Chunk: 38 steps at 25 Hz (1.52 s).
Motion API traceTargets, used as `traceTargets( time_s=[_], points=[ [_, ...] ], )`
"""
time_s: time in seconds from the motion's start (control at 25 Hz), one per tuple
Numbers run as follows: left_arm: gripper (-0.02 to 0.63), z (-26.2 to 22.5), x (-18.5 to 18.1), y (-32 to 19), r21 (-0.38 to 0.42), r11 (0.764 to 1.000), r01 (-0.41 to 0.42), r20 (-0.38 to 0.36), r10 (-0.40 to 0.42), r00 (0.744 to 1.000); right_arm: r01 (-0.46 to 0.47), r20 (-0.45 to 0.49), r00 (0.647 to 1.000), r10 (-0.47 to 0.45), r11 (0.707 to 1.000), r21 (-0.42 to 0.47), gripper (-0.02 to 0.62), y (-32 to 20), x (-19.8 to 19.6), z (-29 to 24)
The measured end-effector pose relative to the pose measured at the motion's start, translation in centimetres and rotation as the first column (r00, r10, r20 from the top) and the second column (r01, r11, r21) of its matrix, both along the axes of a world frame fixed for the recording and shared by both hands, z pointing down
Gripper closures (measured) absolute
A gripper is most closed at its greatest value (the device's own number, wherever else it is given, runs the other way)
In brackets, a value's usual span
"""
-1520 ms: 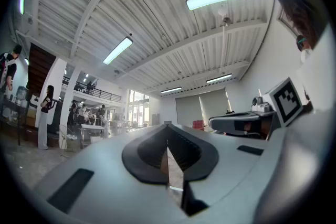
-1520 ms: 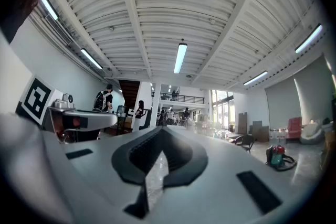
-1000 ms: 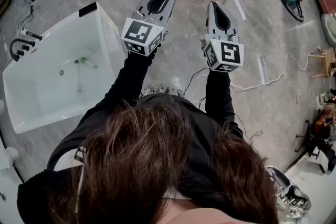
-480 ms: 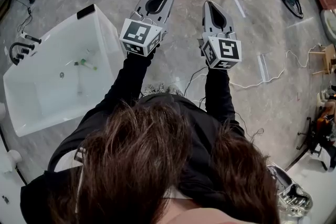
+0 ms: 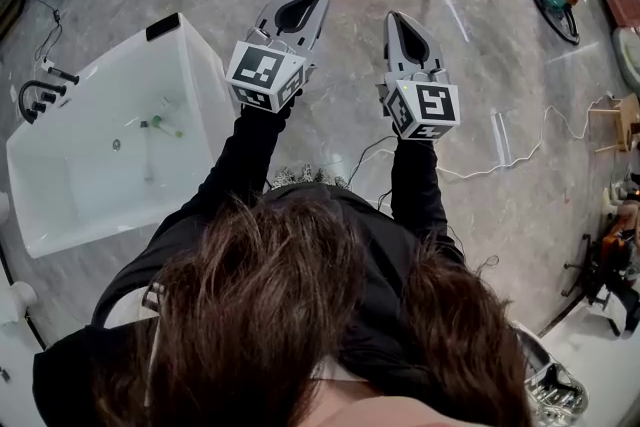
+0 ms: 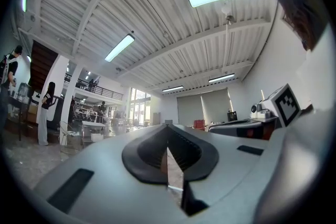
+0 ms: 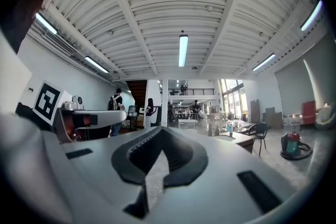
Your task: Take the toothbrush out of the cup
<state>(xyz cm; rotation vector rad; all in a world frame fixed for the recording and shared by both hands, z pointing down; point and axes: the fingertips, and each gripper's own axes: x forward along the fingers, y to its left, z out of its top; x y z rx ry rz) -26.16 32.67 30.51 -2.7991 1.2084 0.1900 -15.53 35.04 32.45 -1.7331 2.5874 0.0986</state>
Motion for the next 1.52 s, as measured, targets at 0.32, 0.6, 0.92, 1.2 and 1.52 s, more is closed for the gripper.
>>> traceTargets(
  time_s=[0.32, 0.6, 0.92, 1.2, 1.52],
  points=[
    [0.598, 0.4, 2.3, -0.5, 0.012, 1.000, 0.024, 0.038, -0.025, 0.999, 0.020, -0.003, 1.000, -0.020, 1.000, -0.006, 0.591, -0.8, 2.6, 0.4],
    [0.598, 0.9, 3.8, -0.3, 0.002, 0.999, 0.050, 0.045, -0.050, 0.998, 0.039, -0.001, 0.999, -0.039, 0.999, -0.008, 0.591, -1.1, 4.5, 0.8],
    [0.598, 1.7, 4.1, -0.6, -0.005, 0.997, 0.071, 0.060, -0.071, 0.996, 0.057, 0.019, 0.998, -0.057, 0.998, -0.015, 0.591, -1.6, 4.9, 1.7],
    [0.598, 2.6, 4.3, -2.9, -0.015, 0.998, 0.055, 0.055, -0.054, 0.997, 0.039, 0.021, 0.999, -0.039, 0.999, -0.017, 0.591, -3.7, 5.2, 2.2],
    [0.598, 3.1, 6.0, -8.5, -0.029, 1.000, 0.006, 0.046, -0.005, 0.999, -0.006, 0.001, 1.000, 0.006, 1.000, -0.029, 0.591, -8.8, 6.8, 2.3]
  ],
)
